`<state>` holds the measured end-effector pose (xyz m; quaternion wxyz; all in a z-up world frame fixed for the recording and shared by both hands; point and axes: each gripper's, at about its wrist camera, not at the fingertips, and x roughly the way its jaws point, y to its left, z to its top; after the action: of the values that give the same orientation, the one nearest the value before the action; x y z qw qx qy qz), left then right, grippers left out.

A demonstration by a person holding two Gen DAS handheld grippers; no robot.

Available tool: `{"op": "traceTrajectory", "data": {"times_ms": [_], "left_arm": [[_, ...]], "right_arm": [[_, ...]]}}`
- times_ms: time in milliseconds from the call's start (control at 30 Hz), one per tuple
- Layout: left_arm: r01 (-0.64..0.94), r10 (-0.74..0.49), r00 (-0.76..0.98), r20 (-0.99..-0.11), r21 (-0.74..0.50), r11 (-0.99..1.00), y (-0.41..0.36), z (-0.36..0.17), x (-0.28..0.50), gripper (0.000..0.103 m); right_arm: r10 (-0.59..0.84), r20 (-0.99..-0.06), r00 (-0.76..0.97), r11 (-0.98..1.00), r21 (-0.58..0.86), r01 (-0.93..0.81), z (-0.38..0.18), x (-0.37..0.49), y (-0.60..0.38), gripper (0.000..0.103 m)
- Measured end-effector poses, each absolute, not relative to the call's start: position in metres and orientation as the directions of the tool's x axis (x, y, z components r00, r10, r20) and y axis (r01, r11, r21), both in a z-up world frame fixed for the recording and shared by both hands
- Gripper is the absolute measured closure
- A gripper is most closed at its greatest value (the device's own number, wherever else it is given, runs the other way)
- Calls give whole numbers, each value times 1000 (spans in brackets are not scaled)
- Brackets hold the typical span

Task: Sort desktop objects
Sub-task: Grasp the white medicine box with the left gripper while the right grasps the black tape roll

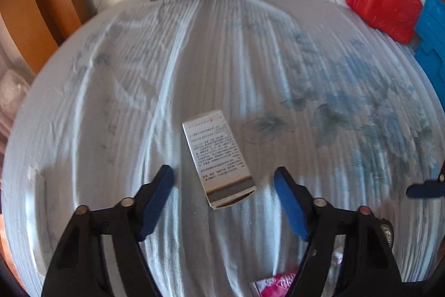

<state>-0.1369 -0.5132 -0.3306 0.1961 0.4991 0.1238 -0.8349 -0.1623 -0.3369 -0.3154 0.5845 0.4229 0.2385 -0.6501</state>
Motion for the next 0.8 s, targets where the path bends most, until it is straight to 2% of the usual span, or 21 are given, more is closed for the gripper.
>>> {"op": "traceTrajectory", "data": {"times_ms": [133,300,433,467,500,533,567,600,800], "left_arm": [[441,-206,-453,-867,-17,-897,-513,-331,-134,32],[434,-207,-469,-859,-20,-901,-512,-331,-133,32],[429,-209,-476,-854,-18,-903,-512,-331,-133,32],[425,-207,-479,-853,-19,-905,-512,-331,-133,34],[416,-201,-487,-850,-23,-909,-511,-330,-133,44],[394,-192,-502,-844,-25,-919,-509,-328,-132,62],[383,-187,-506,-842,-26,-923,-510,-328,-134,68],[374,-179,-514,-839,-31,-927,-509,-326,-132,71],[371,-184,-576,-797,-54,-927,-512,-305,-114,72]], "right_arm": [[-552,-831,66,-116,154,981,-325,-152,-347,21],[-486,-874,16,-76,61,995,-341,-139,-362,44],[-480,-877,-23,-88,23,996,-341,-138,-363,47],[-477,-878,-30,-91,15,996,-343,-138,-364,48],[-466,-883,-48,-97,-3,995,-342,-136,-366,48],[-462,-885,-60,-99,-15,995,-342,-134,-366,48],[-465,-882,-70,-102,-25,994,-338,-133,-364,48],[-470,-879,-77,-111,-27,993,-336,-133,-364,48],[-523,-840,-145,-181,-57,982,-294,-135,-349,48]]}}
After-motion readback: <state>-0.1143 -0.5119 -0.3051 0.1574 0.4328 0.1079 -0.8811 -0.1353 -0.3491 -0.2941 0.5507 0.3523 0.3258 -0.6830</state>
